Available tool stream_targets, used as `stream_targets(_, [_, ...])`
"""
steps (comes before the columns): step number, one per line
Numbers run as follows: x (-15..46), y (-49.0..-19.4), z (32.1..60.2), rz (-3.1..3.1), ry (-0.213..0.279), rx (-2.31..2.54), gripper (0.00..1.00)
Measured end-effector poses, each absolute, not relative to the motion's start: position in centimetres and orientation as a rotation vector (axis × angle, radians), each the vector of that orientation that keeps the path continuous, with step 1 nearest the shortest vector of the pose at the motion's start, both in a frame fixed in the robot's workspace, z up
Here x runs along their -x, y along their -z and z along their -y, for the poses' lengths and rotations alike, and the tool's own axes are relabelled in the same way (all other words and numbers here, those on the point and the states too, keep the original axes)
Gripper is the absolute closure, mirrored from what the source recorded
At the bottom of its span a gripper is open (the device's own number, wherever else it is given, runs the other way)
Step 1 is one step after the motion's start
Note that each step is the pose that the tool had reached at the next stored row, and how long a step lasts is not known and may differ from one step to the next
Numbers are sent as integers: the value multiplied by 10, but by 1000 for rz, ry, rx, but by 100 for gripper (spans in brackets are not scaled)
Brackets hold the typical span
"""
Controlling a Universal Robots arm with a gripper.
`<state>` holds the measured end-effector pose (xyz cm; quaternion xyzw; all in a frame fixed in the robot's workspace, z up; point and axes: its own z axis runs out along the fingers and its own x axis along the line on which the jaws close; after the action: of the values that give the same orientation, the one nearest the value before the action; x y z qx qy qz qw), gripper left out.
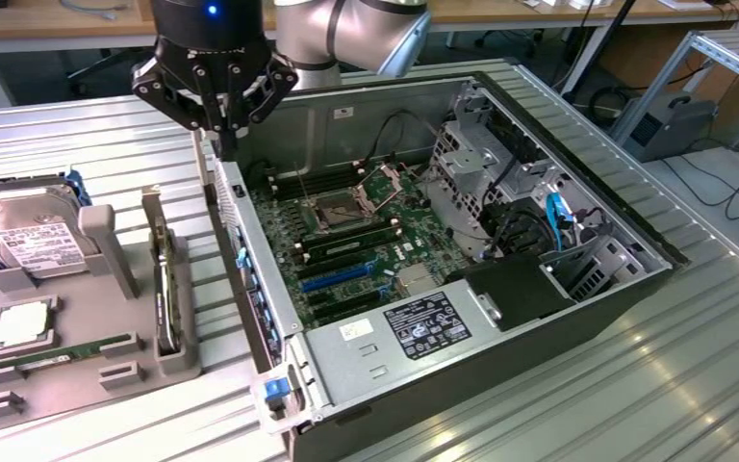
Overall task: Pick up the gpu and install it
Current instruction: 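Reach for the gpu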
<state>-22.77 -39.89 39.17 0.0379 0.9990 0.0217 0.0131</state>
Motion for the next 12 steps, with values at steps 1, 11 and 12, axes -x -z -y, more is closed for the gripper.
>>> stream_targets(1, [228,-392,399,-3112,-68,-118,89])
stream_targets(11, [233,-392,399,-3112,-68,-118,89])
stream_targets(12, [234,-392,399,-3113,-68,-118,89])
